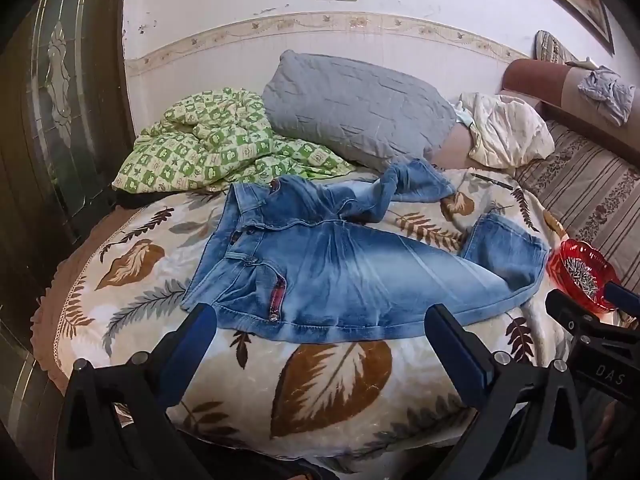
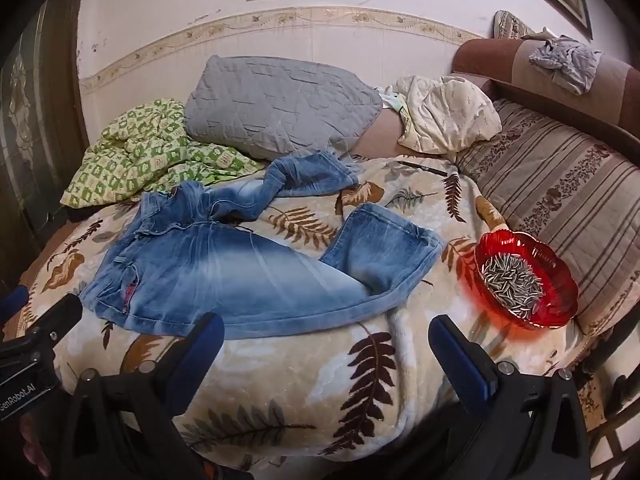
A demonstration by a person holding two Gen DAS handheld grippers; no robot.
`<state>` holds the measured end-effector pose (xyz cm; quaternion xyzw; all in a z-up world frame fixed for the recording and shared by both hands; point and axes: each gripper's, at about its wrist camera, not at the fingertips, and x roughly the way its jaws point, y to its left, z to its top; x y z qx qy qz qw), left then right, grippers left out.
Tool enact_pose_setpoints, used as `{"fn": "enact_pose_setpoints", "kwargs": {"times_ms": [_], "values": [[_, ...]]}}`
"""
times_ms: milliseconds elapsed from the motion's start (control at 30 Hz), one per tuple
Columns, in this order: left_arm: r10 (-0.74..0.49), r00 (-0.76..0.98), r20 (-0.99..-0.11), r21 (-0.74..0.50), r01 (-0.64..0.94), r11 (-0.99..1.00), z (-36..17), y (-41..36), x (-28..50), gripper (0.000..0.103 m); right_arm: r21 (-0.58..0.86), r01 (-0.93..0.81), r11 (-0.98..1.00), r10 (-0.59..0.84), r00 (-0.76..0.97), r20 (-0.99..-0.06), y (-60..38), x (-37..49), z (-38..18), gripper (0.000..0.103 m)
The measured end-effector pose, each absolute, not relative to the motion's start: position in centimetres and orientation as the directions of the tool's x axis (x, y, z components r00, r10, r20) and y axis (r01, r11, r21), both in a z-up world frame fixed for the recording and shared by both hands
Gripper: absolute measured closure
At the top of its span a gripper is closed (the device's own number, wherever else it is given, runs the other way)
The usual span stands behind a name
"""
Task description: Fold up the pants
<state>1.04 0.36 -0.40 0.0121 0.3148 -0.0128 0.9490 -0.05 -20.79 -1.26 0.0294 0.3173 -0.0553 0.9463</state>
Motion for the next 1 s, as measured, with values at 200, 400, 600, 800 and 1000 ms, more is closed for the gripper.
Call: {"fn": "enact_pose_setpoints", "kwargs": {"times_ms": [200,400,600,800,1000], "values": [[-0.013,0.8,-0.6,0.025,0.035,0.999,-1.02,0.13,0.98,0.0,0.018,0.124,0.992,-0.088,0.789,-0.609,-20.66,-0.01,-1.33,0.0],[-0.011,0.801,-0.599,0.025,0.033,0.999,-1.16,0.16,0.77,0.0,0.013,0.12,0.993,-0.087,0.786,-0.612,-20.52,0.02,-1.45,0.0],[-0.014,0.8,-0.6,0.023,0.034,0.999,-1.18,0.13,0.68,0.0,0.006,0.119,0.993,-0.09,0.783,-0.615,-20.4,0.05,-1.42,0.0],[-0.012,0.801,-0.599,0.021,0.031,0.999,-1.23,0.18,0.59,0.0,0.005,0.118,0.993,-0.09,0.782,-0.617,-20.34,-0.01,-1.51,0.0],[-0.009,0.799,-0.601,0.018,0.024,1.0,-1.18,0.39,0.62,0.0,0.0,0.114,0.993,-0.09,0.782,-0.616,-20.23,0.11,-1.48,0.0]]}}
